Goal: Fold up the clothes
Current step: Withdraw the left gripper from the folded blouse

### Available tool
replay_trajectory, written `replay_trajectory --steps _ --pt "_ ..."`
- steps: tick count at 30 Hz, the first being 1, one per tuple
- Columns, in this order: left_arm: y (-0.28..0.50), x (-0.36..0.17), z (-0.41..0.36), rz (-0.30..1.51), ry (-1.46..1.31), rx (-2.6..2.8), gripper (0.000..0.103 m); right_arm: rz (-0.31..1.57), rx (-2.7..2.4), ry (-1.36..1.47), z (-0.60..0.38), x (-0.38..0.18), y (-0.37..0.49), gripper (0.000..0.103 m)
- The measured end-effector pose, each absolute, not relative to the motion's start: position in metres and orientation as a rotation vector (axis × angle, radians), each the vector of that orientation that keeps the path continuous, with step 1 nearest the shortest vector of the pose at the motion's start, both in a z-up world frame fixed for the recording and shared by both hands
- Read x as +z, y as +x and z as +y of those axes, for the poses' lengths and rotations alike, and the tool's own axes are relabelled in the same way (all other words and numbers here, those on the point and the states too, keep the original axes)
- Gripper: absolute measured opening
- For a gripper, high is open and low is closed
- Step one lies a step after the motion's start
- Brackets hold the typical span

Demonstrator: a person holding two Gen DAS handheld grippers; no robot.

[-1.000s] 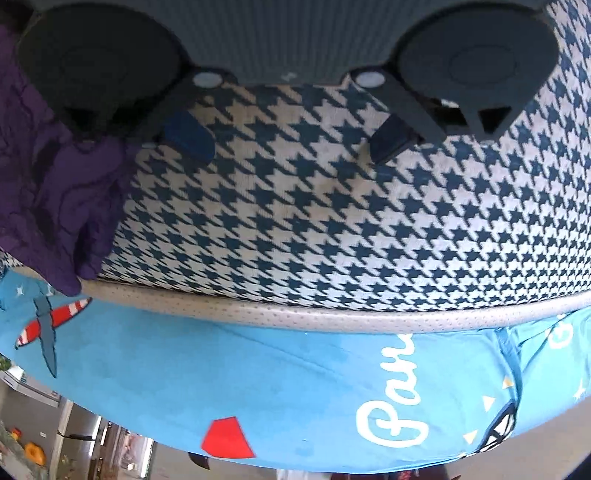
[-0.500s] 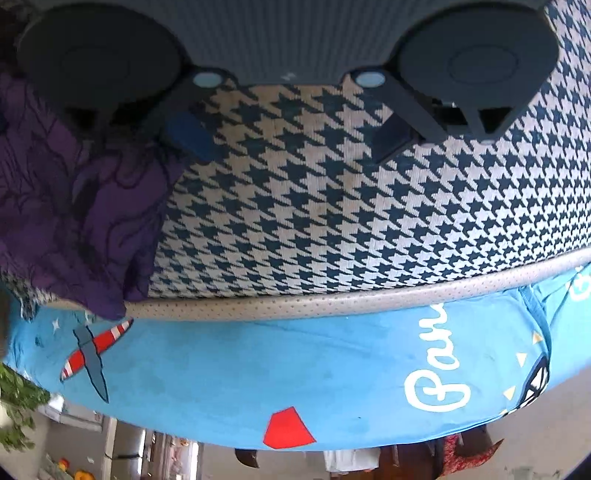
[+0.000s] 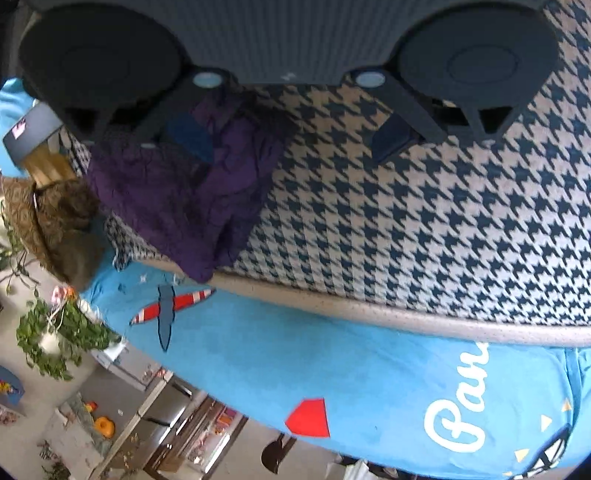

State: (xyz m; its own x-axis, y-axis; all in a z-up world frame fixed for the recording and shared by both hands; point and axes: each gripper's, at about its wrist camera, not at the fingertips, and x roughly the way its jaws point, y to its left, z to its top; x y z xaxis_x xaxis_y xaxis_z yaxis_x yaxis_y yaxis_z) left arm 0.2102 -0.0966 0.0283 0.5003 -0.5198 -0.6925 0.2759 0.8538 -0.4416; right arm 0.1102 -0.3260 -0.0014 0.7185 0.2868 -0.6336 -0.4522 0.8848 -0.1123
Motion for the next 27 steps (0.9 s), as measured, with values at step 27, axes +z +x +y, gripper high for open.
replay_trajectory --steps 27 --pt "0.222 -0.022 -0.137 0.890 -0.098 -0.241 0.102 0.649 0.426 -0.236 -0.331 -0.002 0.109 0.046"
